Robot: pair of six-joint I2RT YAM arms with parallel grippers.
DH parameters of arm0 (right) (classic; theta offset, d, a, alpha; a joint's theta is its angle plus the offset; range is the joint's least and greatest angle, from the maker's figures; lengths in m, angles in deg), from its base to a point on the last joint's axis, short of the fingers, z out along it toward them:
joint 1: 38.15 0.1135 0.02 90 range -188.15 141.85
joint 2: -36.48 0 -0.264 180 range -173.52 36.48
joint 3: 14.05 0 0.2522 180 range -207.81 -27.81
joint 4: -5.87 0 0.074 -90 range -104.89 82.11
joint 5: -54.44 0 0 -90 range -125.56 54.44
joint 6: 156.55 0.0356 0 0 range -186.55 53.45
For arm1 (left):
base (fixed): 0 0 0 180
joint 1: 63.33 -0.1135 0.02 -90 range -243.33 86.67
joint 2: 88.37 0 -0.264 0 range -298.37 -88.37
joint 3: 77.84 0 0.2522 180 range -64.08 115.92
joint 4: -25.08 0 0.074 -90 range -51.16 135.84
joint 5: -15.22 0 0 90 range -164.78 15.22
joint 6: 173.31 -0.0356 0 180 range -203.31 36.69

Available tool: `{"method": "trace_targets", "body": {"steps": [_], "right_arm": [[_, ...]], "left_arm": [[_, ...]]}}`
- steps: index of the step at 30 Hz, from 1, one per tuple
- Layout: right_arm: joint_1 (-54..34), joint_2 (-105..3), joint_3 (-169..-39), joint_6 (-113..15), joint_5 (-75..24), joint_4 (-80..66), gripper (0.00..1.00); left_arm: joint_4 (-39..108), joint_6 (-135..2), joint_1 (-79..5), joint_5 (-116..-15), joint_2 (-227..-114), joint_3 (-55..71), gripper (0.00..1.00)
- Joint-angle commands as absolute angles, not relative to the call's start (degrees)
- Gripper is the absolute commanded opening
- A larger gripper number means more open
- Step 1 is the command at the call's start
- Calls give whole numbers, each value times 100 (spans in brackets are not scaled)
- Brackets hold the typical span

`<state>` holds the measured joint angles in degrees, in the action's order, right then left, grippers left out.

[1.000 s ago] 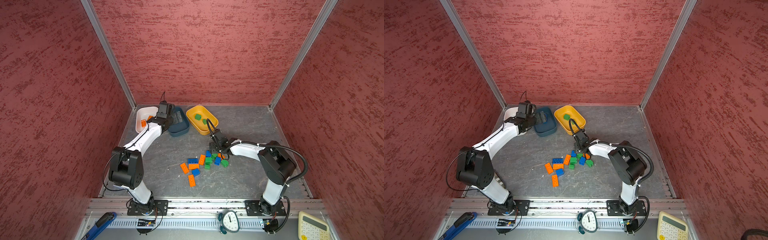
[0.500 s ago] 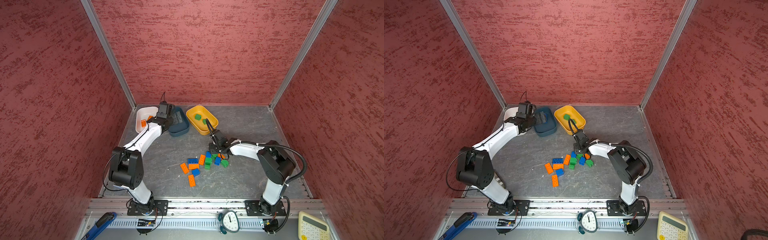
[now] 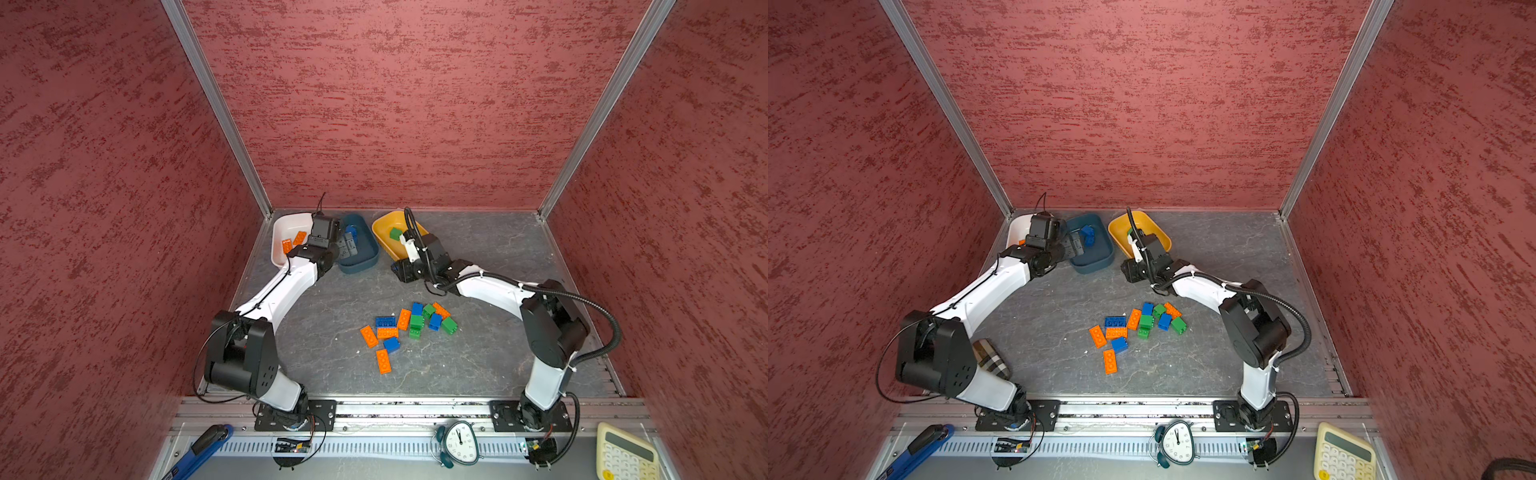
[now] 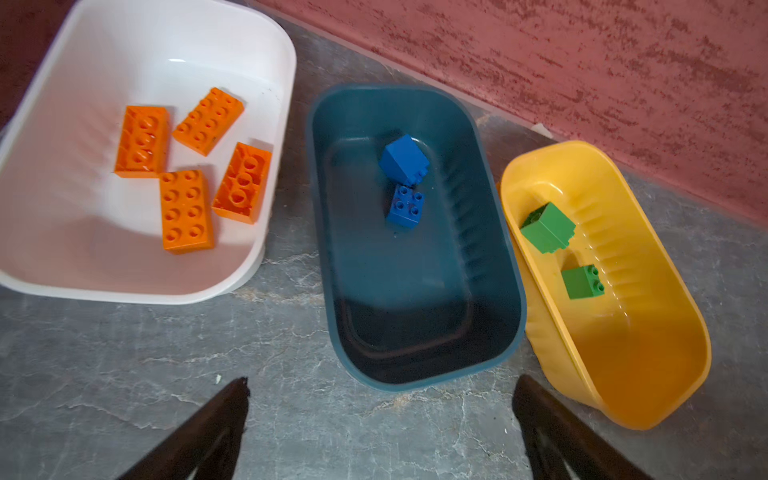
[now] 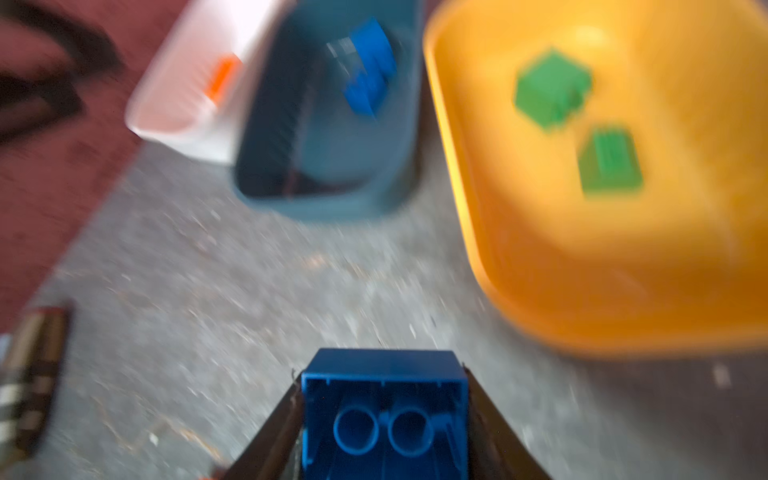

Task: Sort the legos into containers by color
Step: 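Carry blue brick into teal bin and open right gripper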

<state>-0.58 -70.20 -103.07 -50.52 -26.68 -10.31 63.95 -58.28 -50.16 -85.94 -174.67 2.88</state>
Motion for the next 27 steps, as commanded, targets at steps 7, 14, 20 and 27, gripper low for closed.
{"method": "trace_targets", "body": {"steps": [7, 14, 20, 27], "right_arm": [[-35, -8484, -12042, -5244, -2261, 50, 40], [-35, -9740, -13789, -5245, -1997, -426, 59], [-35, -9502, -13973, -5779, -1919, -1168, 80], [-48, -7578, -11470, -6154, -2223, -1236, 85]], "left_arm": [[6596, -5418, -5302, -8933, -17012, -57, 99], [6669, -5396, -5305, -8797, -16958, -159, 99], [6688, -5449, -5235, -8761, -17013, -160, 99], [6510, -5423, -4990, -8754, -17204, -97, 99]]}}
